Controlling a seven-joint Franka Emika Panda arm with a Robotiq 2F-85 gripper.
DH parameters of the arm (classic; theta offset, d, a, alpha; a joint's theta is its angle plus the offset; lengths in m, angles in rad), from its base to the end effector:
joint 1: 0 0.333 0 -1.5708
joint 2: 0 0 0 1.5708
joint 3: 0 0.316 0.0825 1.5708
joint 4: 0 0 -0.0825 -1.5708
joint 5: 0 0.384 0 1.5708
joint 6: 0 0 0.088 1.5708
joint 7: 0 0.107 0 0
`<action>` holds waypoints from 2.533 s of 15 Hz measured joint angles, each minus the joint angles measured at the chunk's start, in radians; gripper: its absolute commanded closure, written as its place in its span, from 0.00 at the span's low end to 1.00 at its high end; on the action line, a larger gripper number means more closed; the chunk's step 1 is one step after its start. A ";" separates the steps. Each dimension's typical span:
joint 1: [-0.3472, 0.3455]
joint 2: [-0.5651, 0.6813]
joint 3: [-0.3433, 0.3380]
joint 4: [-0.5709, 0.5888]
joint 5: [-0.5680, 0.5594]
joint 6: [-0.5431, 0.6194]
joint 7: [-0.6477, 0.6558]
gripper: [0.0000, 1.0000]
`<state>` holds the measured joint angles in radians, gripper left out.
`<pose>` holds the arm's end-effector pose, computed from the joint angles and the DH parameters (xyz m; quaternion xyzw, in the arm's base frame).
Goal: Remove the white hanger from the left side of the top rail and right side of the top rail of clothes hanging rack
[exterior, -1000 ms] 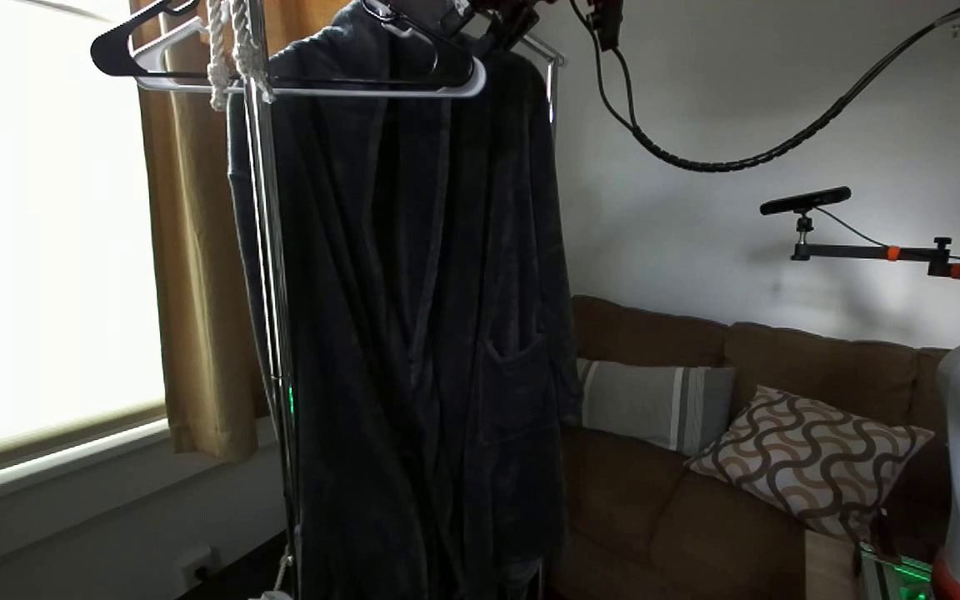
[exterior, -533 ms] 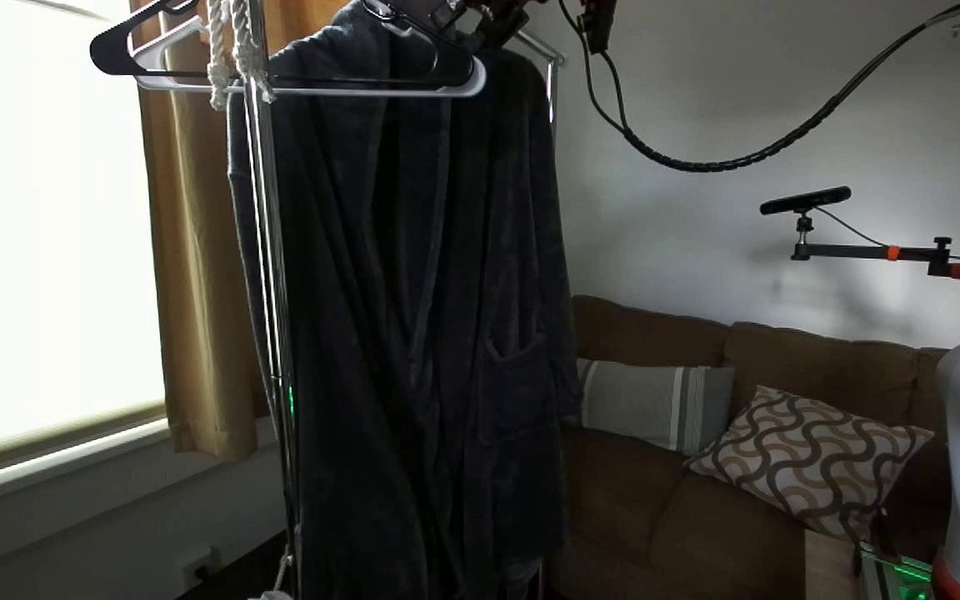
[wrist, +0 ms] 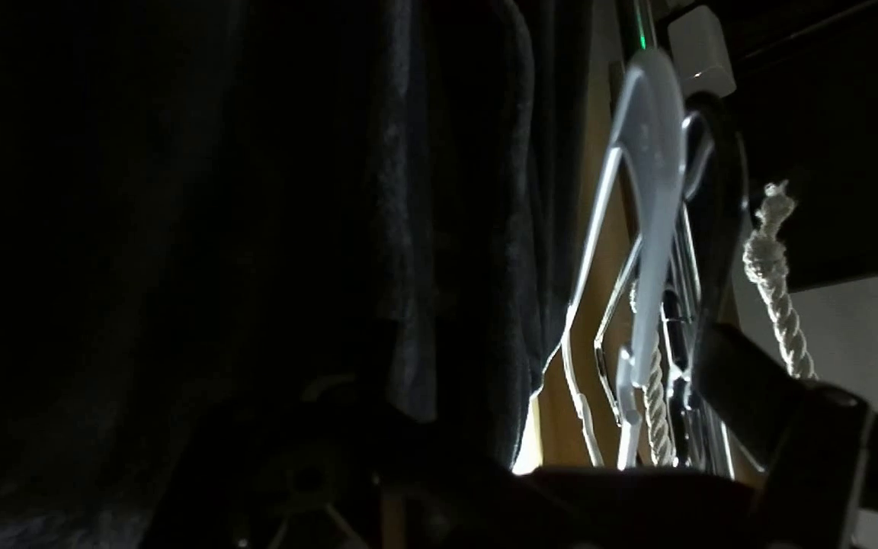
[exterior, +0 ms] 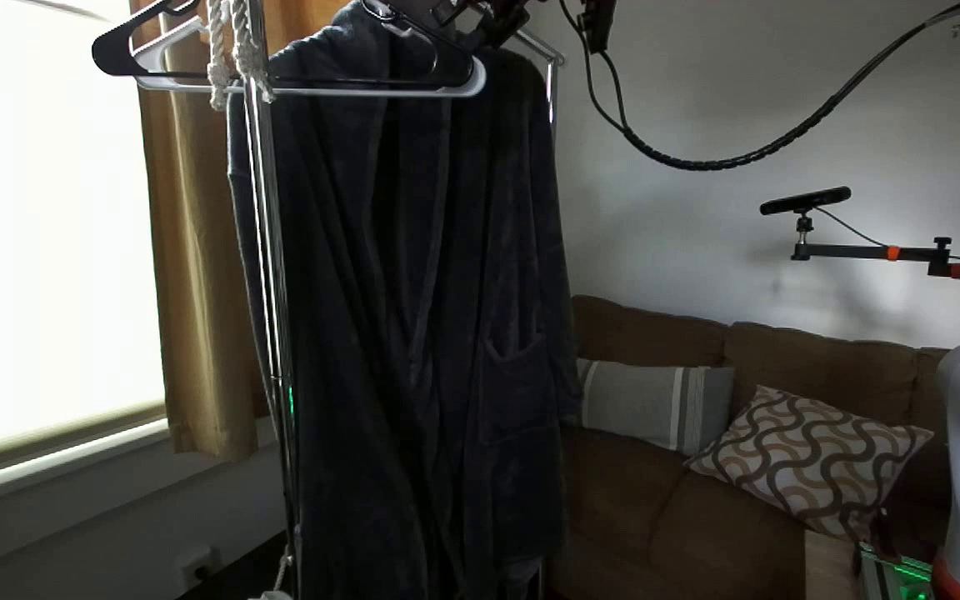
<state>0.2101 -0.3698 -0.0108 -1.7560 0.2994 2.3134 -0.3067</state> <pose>0.4533 0.0958 0.8161 -0.8665 -0.1810 -0.4492 0.1213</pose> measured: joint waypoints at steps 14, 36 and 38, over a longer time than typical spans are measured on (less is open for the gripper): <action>-0.012 0.035 0.010 0.004 -0.002 -0.017 0.006 0.06; -0.040 0.098 0.090 0.082 -0.099 -0.099 0.066 1.00; -0.039 0.097 0.092 0.087 -0.100 -0.084 0.063 1.00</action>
<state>0.1708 -0.2728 0.0816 -1.6691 0.1998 2.2291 -0.2432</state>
